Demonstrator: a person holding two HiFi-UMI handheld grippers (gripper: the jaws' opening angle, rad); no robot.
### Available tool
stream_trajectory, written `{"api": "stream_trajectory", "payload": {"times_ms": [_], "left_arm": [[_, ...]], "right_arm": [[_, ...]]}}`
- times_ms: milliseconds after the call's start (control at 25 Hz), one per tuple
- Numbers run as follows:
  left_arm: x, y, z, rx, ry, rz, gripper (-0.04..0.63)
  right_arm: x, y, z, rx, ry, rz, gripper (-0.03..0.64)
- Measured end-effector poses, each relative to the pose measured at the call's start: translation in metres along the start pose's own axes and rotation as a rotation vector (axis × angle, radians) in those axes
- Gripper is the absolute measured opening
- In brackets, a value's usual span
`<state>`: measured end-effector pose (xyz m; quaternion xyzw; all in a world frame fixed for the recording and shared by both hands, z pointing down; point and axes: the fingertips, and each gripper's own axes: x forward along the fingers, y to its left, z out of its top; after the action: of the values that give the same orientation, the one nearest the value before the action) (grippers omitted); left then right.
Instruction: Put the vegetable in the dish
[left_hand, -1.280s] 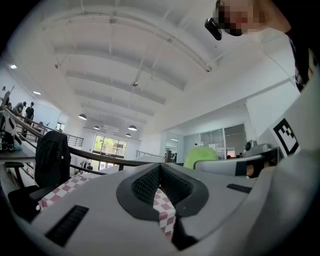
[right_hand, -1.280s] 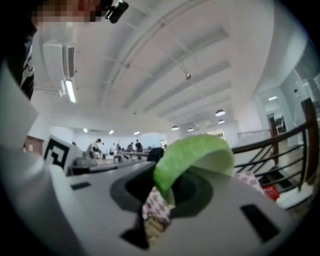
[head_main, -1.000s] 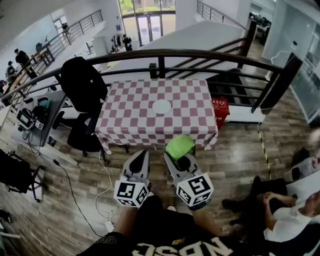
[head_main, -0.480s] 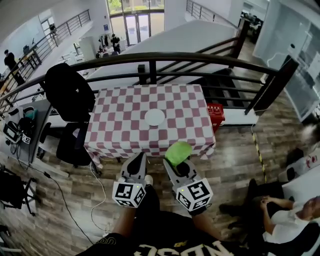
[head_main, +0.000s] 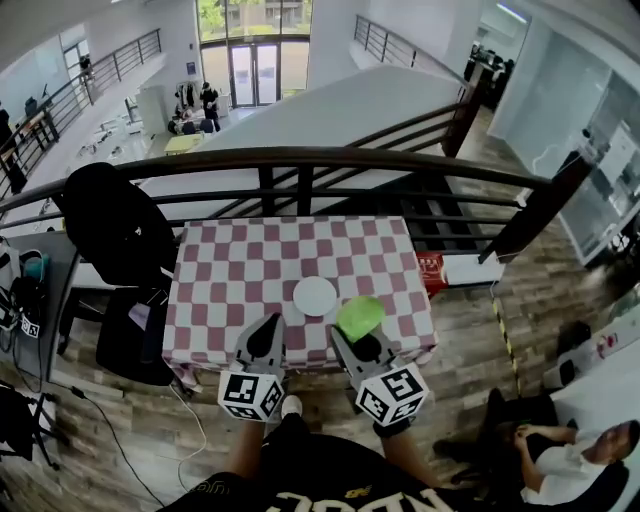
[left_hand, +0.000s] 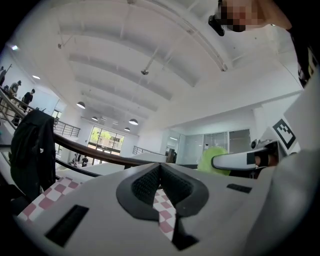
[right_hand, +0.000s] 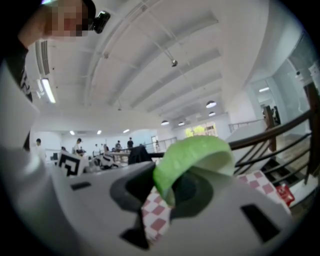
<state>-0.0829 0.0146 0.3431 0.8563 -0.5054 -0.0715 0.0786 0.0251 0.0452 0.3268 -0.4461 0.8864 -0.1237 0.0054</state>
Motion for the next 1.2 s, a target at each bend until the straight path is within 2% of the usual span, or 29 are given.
{"api": "stream_trajectory", "payload": {"times_ms": [240, 440, 720, 920, 1080, 1200], "left_arm": [[0.046, 0.06, -0.006, -0.014, 0.024, -0.017, 0.018], [0.069, 0.105, -0.02, -0.06, 0.047, 0.012, 0.018], [0.114, 0.126, -0.049, -0.091, 0.1, 0.019, 0.018], [0.145, 0.14, -0.083, -0.106, 0.181, 0.048, 0.018], [0.166, 0.15, -0.113, -0.12, 0.236, 0.066, 0.018], [0.176, 0.153, -0.146, -0.1, 0.334, 0.041, 0.018]], "right_arm": [[0.09, 0.0, -0.007, 0.015, 0.04, 0.05, 0.091], [0.122, -0.009, -0.012, 0.01, 0.089, 0.055, 0.092], [0.17, -0.071, -0.04, 0.122, 0.16, 0.032, 0.094], [0.198, -0.106, -0.061, 0.181, 0.197, 0.065, 0.094], [0.213, -0.133, -0.097, 0.232, 0.269, 0.081, 0.094], [0.221, -0.147, -0.124, 0.29, 0.317, 0.095, 0.094]]}}
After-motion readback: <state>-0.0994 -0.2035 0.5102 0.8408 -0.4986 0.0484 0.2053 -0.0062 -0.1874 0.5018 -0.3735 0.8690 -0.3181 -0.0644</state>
